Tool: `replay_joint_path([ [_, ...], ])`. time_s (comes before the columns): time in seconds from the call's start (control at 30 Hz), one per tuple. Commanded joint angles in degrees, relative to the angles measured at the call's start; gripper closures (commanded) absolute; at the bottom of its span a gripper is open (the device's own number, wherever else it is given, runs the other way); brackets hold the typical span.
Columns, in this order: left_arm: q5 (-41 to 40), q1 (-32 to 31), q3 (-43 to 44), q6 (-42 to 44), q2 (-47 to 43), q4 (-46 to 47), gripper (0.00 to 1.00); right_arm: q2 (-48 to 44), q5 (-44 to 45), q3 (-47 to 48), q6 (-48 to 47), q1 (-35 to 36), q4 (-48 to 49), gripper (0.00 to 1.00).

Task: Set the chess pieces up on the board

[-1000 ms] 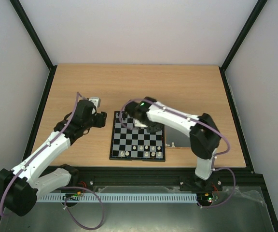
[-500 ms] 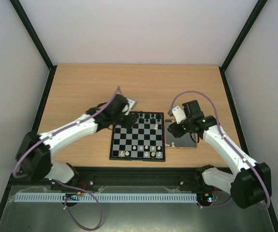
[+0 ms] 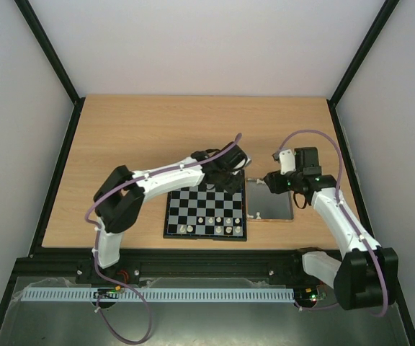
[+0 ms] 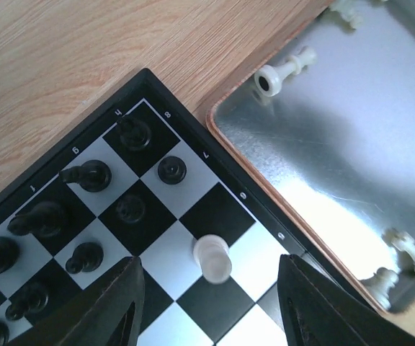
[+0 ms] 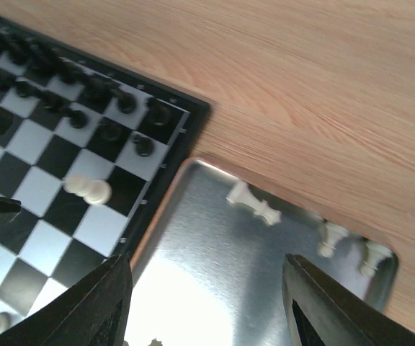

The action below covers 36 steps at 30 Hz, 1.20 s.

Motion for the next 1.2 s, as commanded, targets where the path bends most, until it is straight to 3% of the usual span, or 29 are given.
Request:
replay_joint_path([
  [0.0, -3.8, -1.4, 4.4, -1.5, 3.4, -5.4, 0.46, 2.4, -4.1, 1.1, 1.1, -3.7, -1.9, 0.42],
  [0.27, -4.3, -1.4, 4.0, -2.4, 5.2, -5.5, 0.47, 3.6, -5.1, 1.2, 0.7, -4.0, -2.0, 0.42],
  [0.6, -2.6, -1.5, 4.9, -1.9, 6.7, -3.6, 0.62, 4.8, -5.1, 1.2, 0.2, -4.0, -2.1, 0.42],
  [1.17, -1.0, -1.5, 5.6, -1.1, 8.2, -2.9, 0.74, 6.4, -5.7, 1.4, -0.4, -4.0, -2.7, 0.42],
])
